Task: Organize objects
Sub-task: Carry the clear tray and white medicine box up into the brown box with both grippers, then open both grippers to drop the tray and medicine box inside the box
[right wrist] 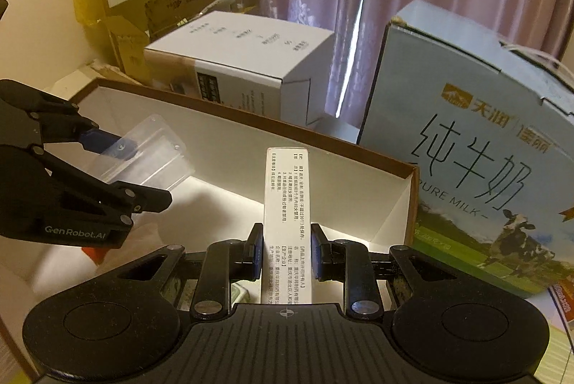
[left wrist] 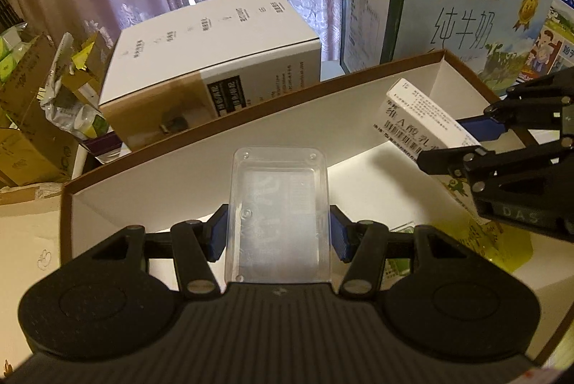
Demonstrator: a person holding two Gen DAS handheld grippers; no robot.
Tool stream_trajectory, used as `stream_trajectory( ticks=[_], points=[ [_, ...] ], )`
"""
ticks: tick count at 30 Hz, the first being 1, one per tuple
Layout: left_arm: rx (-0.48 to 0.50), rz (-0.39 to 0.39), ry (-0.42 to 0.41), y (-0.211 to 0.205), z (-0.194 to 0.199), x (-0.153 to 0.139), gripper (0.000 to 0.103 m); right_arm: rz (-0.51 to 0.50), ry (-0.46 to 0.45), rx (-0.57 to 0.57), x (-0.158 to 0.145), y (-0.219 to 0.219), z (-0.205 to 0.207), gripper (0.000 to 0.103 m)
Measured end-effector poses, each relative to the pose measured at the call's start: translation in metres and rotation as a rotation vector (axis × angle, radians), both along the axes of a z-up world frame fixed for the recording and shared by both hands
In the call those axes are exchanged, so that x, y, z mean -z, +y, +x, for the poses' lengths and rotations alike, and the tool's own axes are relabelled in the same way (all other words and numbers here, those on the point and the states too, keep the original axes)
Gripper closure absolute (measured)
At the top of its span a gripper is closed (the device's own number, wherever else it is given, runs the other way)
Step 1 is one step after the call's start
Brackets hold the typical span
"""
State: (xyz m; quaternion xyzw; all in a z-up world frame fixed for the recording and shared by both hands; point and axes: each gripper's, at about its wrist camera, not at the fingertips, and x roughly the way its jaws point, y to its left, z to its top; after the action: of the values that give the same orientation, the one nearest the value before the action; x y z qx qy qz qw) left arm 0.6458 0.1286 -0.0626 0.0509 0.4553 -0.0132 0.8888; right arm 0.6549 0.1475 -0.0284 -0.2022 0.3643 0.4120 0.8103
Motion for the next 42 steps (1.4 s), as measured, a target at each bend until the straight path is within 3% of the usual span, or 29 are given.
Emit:
stream_trajectory(
  ticks=[21, 26, 29, 31, 34, 42],
  points=[
    [0.023, -0.009, 0.011, -0.007, 0.014, 0.011, 0.051, 0.002, 0.018, -0.004, 0.006, -0.001, 0.001, 0.080],
    [0.019, 0.003, -0.006, -0.007, 0.011, 0.011, 0.034, 0.013, 0.051, 0.002, 0.004, -0.004, -0.001, 0.080],
    [0.010, -0.003, -0.004, -0.003, 0.008, 0.009, 0.031, 0.014, 0.060, -0.004, 0.002, -0.008, -0.006, 0.075],
    [0.006, -0.007, -0.005, 0.000, 0.004, 0.007, 0.028, 0.018, 0.055, -0.005, -0.001, -0.012, -0.012, 0.060],
    [-0.007, -0.005, -0.009, 0.003, -0.003, 0.002, 0.025, 0.037, 0.051, 0.008, -0.006, -0.020, -0.020, 0.049],
    [-0.035, -0.028, -0.021, 0.009, -0.028, -0.015, 0.021, 0.101, 0.061, 0.035, -0.024, -0.043, -0.041, 0.043]
  ],
)
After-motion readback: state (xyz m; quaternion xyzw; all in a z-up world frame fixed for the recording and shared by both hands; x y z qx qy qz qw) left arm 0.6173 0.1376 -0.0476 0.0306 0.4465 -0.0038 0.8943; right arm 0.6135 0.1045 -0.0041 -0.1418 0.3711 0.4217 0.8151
